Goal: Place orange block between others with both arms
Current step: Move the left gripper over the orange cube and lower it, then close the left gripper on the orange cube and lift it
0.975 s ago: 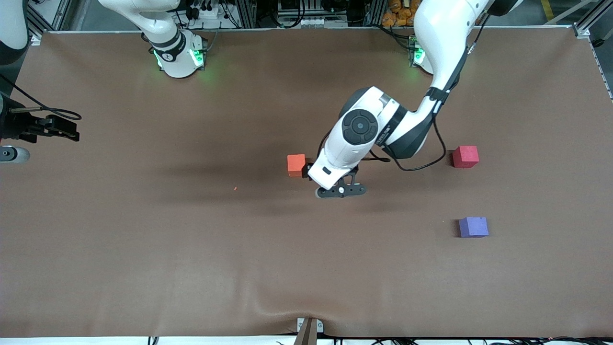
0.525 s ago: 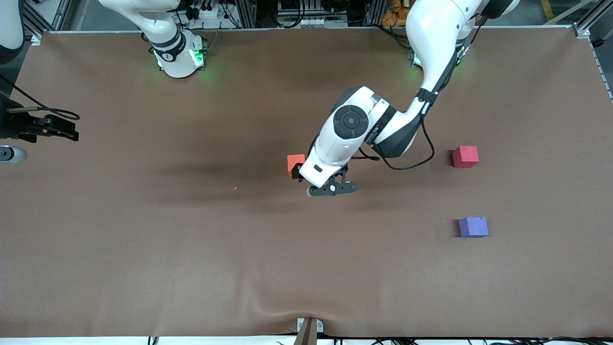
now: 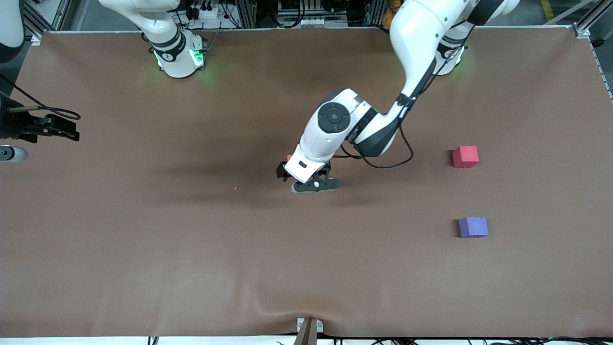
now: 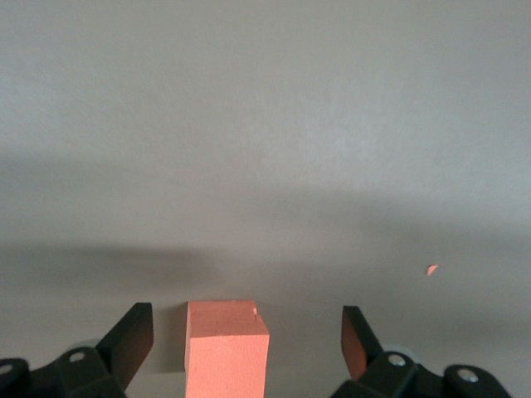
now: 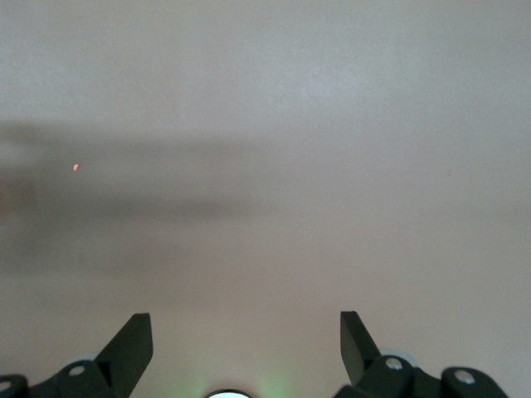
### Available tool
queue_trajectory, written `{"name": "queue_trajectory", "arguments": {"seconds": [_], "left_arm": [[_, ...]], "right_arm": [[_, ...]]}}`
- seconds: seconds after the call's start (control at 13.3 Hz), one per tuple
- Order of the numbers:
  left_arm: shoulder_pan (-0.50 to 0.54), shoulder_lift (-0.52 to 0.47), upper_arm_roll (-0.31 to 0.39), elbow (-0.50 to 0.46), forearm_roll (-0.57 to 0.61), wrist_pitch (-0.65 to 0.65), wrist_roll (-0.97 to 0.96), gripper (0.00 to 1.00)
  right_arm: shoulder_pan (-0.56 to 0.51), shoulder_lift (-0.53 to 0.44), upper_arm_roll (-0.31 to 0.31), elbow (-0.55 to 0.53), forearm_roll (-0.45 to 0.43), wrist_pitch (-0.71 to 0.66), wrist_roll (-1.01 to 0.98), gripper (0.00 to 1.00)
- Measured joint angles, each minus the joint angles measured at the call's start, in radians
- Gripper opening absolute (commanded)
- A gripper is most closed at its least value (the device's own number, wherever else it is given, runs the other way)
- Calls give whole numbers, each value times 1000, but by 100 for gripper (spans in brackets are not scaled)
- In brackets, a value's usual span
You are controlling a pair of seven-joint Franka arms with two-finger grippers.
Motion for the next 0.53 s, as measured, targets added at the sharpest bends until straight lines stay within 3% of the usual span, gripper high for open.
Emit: {"name": "queue_trajectory", "arguments": {"seconds": [0.53], "left_arm": [[-83,70,62,9,28,36,-33,100]], "right_arm": [[0,0,4,14,1,0,0,100]]}}
